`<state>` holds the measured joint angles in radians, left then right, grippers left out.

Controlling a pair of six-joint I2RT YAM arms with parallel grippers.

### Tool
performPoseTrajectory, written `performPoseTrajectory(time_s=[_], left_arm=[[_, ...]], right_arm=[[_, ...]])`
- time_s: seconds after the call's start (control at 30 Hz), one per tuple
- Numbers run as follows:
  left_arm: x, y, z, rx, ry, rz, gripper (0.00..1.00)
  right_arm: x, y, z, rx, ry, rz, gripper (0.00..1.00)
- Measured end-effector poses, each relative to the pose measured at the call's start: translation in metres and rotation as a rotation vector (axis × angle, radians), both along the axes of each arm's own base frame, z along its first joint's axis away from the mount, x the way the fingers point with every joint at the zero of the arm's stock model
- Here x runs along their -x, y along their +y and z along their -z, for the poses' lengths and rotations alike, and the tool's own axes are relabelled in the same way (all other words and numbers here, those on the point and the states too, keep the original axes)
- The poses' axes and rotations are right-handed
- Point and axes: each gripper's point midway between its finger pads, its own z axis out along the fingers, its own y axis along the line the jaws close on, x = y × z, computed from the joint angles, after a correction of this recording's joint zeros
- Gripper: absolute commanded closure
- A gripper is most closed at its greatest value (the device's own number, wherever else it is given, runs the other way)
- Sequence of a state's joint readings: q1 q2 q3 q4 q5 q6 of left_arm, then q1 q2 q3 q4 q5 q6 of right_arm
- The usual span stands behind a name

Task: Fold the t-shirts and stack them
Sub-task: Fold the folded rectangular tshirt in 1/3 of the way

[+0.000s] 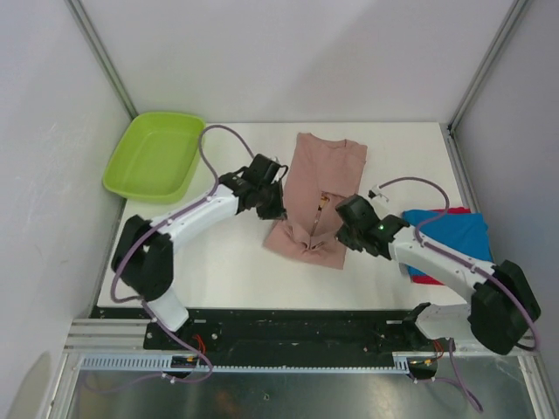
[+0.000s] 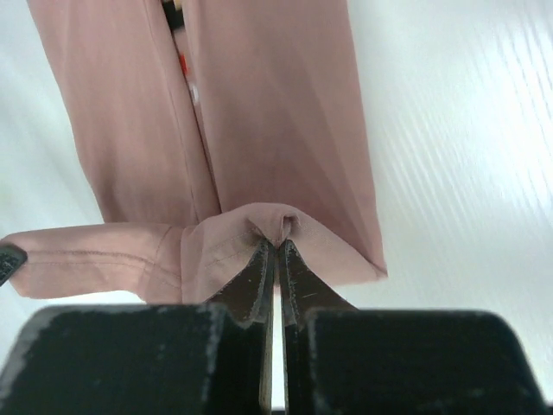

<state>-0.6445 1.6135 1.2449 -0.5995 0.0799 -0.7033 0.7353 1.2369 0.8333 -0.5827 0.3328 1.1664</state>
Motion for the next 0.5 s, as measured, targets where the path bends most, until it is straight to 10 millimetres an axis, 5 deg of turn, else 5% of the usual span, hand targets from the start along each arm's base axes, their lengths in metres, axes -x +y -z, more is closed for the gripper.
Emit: performPoseTrajectory(time_s=[0.33, 0.5], left_arm=[[-0.086, -0.028, 0.023, -0.003, -0.018, -0.036, 1.00], [-0.116, -0.028, 0.029, 0.004, -0.027, -0.063, 1.00]], right_arm=[[-0.095, -0.027, 0.009, 0.041, -0.057, 0.085, 1.00], [-0.123, -0.035, 0.012, 0.037, -0.069, 0.098, 1.00]])
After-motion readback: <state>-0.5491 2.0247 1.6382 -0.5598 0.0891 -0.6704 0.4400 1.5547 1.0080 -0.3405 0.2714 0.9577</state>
